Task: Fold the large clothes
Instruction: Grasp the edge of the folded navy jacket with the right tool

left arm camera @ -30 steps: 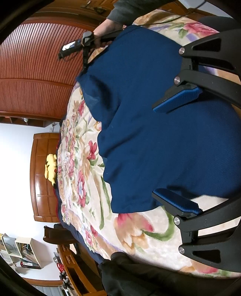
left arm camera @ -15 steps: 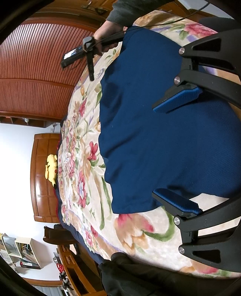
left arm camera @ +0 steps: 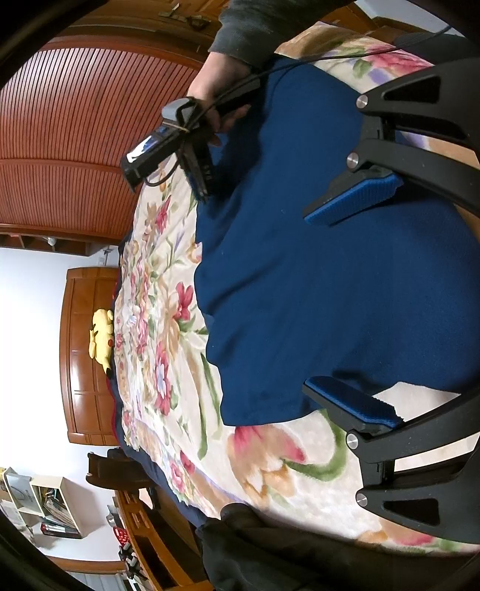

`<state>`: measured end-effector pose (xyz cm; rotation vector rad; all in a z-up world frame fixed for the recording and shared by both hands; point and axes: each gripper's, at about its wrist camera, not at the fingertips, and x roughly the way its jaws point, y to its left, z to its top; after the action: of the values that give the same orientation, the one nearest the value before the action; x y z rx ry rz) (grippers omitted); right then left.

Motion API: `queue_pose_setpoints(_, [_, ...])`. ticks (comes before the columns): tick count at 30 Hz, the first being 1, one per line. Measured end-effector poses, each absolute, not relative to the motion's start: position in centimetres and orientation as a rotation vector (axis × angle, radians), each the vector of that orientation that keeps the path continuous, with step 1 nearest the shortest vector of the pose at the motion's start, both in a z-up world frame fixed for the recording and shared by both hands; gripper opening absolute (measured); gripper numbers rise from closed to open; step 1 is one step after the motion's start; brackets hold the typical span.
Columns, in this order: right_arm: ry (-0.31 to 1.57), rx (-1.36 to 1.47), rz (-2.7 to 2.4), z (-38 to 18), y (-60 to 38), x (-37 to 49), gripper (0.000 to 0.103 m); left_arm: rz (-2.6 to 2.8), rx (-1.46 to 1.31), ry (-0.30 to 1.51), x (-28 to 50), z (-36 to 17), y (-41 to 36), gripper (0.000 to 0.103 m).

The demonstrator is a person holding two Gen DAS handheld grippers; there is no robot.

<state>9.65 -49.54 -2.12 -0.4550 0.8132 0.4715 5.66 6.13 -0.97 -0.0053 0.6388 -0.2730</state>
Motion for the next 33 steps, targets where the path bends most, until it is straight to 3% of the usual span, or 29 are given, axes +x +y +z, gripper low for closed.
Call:
queue_pose_setpoints(14, [0.902,-0.510,0.492,-4.2,-48.4,9.6,0.053,-0.279,-0.007,0.643,6.0,-1.1,6.3,0.084])
queue_pose_setpoints(17, [0.906,-0.499,0.526,-3.3,-48.1,9.1,0.039,-0.279,-0.011,0.642,6.0,-1.1,6.3,0.084])
queue_pose_setpoints(18, [0.906,-0.495,0.547,-3.2,-48.0,9.0,0.018,-0.279,-0.012,0.641,5.9,-1.1,6.3,0.084])
queue_pose_setpoints(19, [0.899,-0.505,0.550,-3.0,-47.8,8.8,0.007,-0.279,-0.011,0.641,5.9,-1.1,6.3,0.084])
queue_pose_setpoints(33, [0.602,-0.419,0.329,1.1,-47.5,10.1,0.003,-0.276,-0.012,0.643,5.8,-1.1,6.4,0.084])
